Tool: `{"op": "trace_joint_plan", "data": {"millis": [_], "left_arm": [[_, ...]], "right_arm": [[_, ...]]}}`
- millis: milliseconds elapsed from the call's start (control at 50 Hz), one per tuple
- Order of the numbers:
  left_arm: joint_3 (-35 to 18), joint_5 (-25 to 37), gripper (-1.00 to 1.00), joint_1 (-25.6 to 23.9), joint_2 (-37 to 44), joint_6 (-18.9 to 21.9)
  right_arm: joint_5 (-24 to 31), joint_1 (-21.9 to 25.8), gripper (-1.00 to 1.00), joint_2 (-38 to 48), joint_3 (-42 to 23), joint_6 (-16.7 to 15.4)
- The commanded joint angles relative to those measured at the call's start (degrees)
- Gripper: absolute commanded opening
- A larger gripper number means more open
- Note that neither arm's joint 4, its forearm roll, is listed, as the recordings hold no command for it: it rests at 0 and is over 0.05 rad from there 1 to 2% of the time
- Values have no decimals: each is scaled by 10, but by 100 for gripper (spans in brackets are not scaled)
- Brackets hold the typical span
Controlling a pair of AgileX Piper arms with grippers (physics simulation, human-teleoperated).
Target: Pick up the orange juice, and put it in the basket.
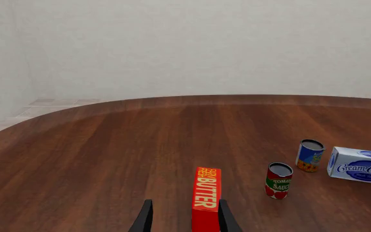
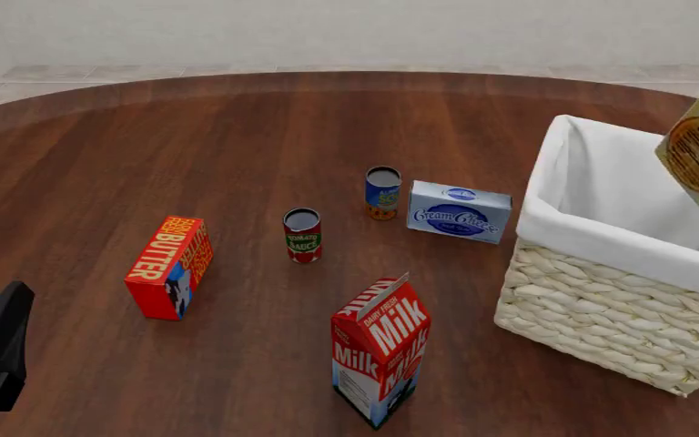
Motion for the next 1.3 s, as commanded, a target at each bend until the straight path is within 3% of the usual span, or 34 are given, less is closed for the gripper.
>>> {"op": "trace_joint_plan", "data": {"millis": [20, 660, 1300], "left_arm": [[0, 0, 100, 0, 0, 0], [0, 0, 100, 0, 0, 0], [0, 0, 100, 0, 0, 0]], "right_arm": [[-27, -18, -100, 6, 20, 13], [-120, -46, -100, 62, 76, 21], [-146, -66, -100, 58, 126, 25]]}}
